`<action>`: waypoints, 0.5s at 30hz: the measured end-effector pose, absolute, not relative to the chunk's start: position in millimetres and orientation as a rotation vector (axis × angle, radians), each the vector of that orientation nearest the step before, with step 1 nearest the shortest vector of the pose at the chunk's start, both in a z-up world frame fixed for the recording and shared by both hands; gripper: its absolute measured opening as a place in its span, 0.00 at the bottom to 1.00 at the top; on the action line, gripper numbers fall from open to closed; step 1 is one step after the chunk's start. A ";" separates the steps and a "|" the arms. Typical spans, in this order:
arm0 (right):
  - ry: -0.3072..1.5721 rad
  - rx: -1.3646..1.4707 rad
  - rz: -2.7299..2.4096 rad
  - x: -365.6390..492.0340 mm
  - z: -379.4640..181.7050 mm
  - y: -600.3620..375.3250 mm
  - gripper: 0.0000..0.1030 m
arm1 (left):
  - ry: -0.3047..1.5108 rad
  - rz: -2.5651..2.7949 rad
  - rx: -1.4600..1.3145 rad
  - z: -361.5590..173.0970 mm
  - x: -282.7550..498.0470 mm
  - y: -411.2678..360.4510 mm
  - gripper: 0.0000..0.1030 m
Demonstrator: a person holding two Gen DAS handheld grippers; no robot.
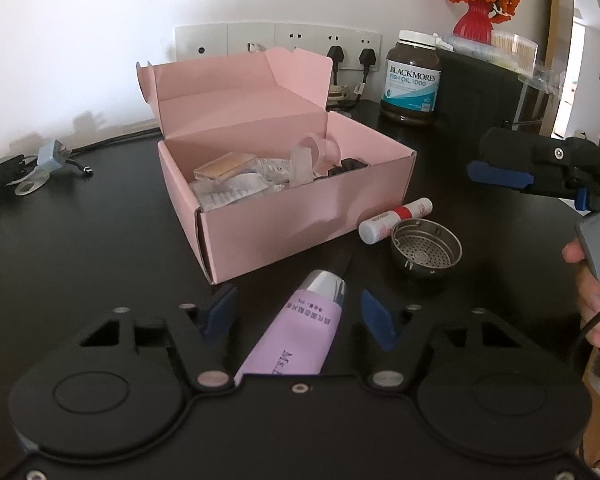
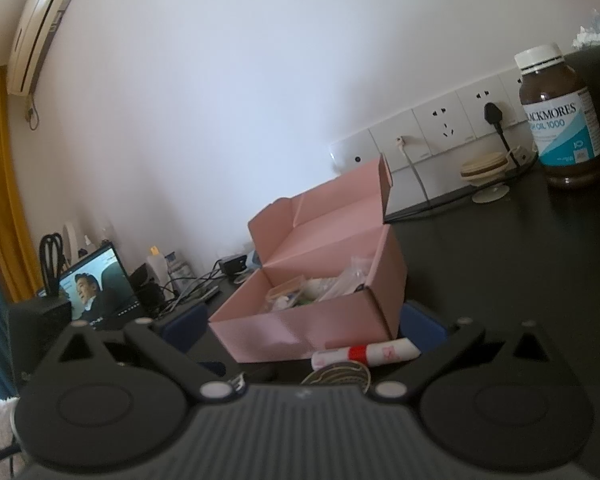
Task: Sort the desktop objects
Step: 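Move the left tool down toward the lavender tube on the desk, then close the left gripper on the lavender tube and lift it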
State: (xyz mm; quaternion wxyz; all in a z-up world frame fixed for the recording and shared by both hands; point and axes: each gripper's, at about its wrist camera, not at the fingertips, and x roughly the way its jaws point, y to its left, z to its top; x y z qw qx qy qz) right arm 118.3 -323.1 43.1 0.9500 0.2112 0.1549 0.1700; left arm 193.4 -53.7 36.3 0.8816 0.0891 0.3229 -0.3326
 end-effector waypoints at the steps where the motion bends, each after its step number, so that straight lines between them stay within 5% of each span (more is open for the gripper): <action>1: 0.315 0.431 0.345 118.3 42.9 -323.4 0.99 | 0.679 -0.692 0.188 35.7 193.7 -53.0 0.56; 15: 0.315 0.433 0.336 118.3 43.1 -323.4 0.99 | 0.656 -0.714 0.219 36.6 186.2 -35.4 0.37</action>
